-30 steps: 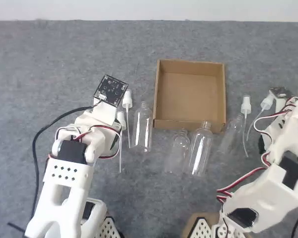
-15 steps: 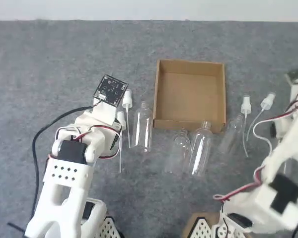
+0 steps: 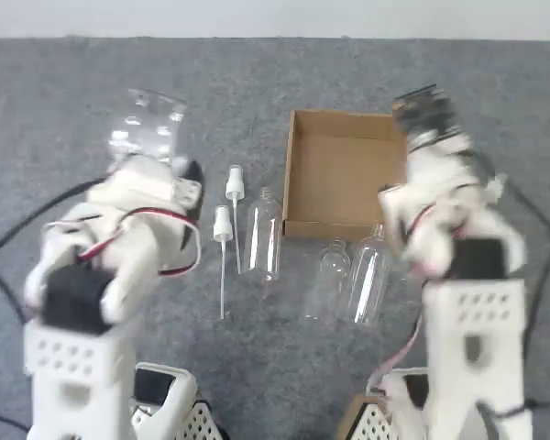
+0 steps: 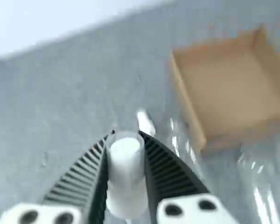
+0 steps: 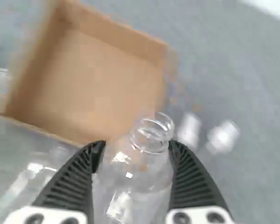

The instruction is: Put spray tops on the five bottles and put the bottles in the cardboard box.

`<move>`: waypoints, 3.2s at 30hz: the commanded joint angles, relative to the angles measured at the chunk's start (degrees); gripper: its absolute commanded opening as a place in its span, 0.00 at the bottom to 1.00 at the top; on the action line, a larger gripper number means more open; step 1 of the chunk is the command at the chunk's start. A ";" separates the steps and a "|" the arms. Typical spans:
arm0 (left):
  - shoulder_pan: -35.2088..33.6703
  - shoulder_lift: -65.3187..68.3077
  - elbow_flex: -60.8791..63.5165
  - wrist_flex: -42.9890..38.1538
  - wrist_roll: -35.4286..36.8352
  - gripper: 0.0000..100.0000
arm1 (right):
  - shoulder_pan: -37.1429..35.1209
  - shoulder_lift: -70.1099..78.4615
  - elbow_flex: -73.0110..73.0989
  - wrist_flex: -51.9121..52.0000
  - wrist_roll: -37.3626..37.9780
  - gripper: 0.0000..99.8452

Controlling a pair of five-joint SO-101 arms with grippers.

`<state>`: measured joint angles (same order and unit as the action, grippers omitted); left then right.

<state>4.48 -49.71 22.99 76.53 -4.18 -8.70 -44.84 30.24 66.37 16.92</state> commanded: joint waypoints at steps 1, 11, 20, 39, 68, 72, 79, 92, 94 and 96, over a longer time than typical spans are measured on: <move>-0.09 -2.20 -14.64 1.49 4.40 0.01 | -12.09 -6.81 3.52 -5.41 -3.16 0.02; -0.09 -2.11 -21.67 -10.29 18.37 0.01 | -32.84 -4.88 15.38 -22.55 -3.16 0.02; -0.09 -2.20 -15.34 -16.70 27.52 0.01 | -39.25 -5.23 20.57 -28.79 -3.52 0.02; -1.58 -2.90 1.01 -28.13 30.68 0.01 | -39.16 -5.23 25.14 -35.65 -3.52 0.01; 2.81 -11.87 8.13 -23.91 29.19 0.01 | -39.08 -5.14 25.32 -35.12 -3.16 0.01; 2.46 -11.87 8.22 -19.96 28.92 0.01 | -38.90 -5.23 25.41 -35.21 -3.08 0.01; 2.99 -11.87 14.99 -23.82 25.32 0.01 | -36.26 -5.23 25.76 -40.04 -3.60 0.01; 7.82 -11.87 17.63 -24.26 21.19 0.03 | -36.00 -5.23 29.36 -46.90 -8.70 0.01; 7.82 -11.87 17.45 -24.09 21.19 0.08 | -36.00 -5.23 29.36 -46.73 -8.70 0.01; 7.82 -11.87 17.27 -24.09 21.19 0.14 | -36.00 -5.23 29.36 -46.64 -8.70 0.01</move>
<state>12.04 -60.62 40.84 53.58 17.71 -45.98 -49.05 60.22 21.10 9.10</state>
